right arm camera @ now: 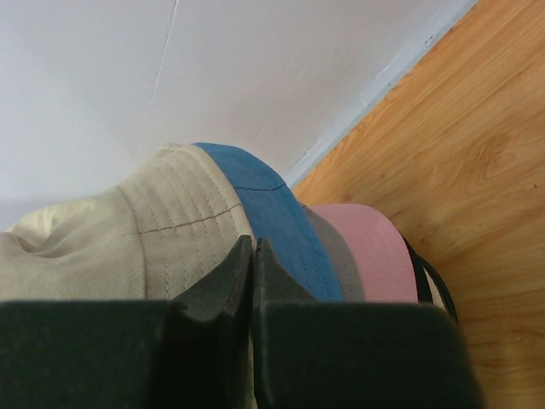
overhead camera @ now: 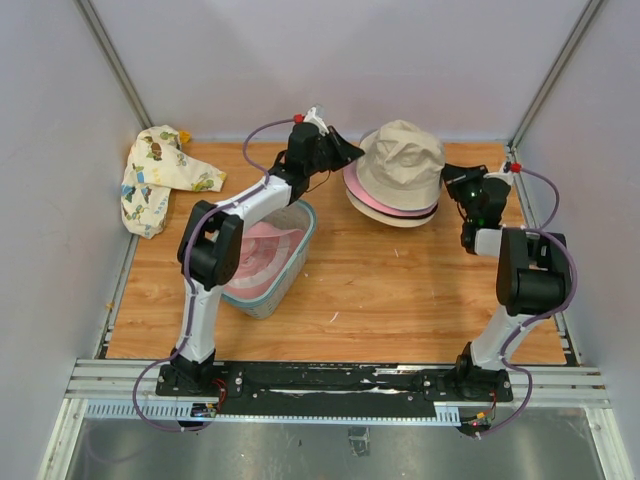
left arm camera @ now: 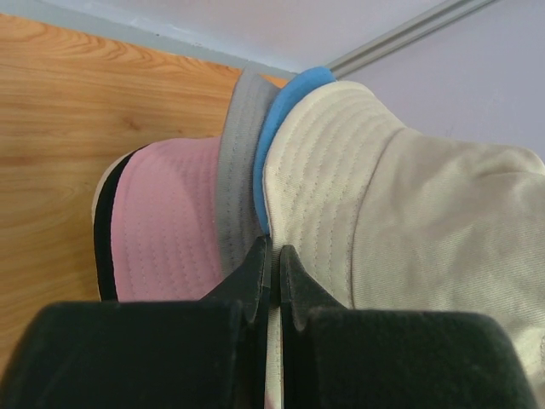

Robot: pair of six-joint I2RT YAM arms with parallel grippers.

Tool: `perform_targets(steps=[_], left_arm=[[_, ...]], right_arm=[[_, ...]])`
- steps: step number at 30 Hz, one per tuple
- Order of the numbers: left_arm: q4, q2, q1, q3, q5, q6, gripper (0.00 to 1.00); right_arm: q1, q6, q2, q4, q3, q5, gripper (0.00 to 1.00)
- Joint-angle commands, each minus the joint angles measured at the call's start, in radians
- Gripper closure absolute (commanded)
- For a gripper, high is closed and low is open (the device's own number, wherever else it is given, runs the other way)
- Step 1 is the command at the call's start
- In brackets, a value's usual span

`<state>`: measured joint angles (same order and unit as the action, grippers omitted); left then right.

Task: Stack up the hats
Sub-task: Stack the hat on the hat.

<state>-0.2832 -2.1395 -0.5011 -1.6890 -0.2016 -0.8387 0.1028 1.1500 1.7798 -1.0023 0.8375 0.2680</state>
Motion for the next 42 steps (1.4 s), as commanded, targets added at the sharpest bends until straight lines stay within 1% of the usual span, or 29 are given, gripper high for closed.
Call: perform_targets(steps=[1, 5, 10, 14, 18, 22, 30, 34, 36, 38, 39, 42], left_arm=[[0.194, -0.079, 0.022, -0.04, 0.078, 0.089, 0.99], [0.237, -0.116, 0.031, -0.118, 0.067, 0.095, 1.0], [0.223, -0.129, 0.043, -0.143, 0.055, 0.096, 1.0], [0.234, -0.15, 0.05, -0.19, 0.041, 0.116, 0.99], [0.234, -0.182, 0.053, -0.234, 0.002, 0.125, 0.98], [0.196, -0.208, 0.053, -0.249, -0.055, 0.121, 0.96], [0.098, -0.216, 0.053, -0.235, -0.144, 0.119, 0.89], [0.077, -0.193, 0.053, -0.208, -0.14, 0.126, 0.86], [0.036, -0.164, 0.054, -0.16, -0.133, 0.125, 0.83], [-0.007, -0.143, 0.056, -0.125, -0.138, 0.113, 0.77], [-0.024, -0.135, 0.057, -0.112, -0.142, 0.106, 0.74], [-0.063, -0.114, 0.059, -0.081, -0.152, 0.091, 0.69]], right_arm=[[-0.041, -0.066, 0.042, 0.082, -0.105, -0.029, 1.0], [-0.092, -0.06, 0.005, 0.012, -0.206, -0.053, 0.99], [-0.159, -0.031, -0.052, -0.067, -0.313, -0.113, 0.99], [-0.239, -0.008, -0.083, -0.117, -0.39, -0.18, 0.99], [-0.311, 0.018, -0.079, -0.18, -0.453, -0.245, 0.99], [-0.384, 0.031, -0.065, -0.259, -0.499, -0.307, 0.99], [-0.49, 0.014, -0.074, -0.274, -0.508, -0.36, 0.99], [-0.508, -0.001, -0.101, -0.269, -0.517, -0.381, 0.99], [-0.508, -0.013, -0.133, -0.253, -0.532, -0.398, 0.99], [-0.508, -0.034, -0.175, -0.227, -0.549, -0.423, 0.98], [-0.506, -0.042, -0.2, -0.214, -0.559, -0.441, 0.97], [-0.501, -0.08, -0.296, -0.161, -0.588, -0.491, 0.91]])
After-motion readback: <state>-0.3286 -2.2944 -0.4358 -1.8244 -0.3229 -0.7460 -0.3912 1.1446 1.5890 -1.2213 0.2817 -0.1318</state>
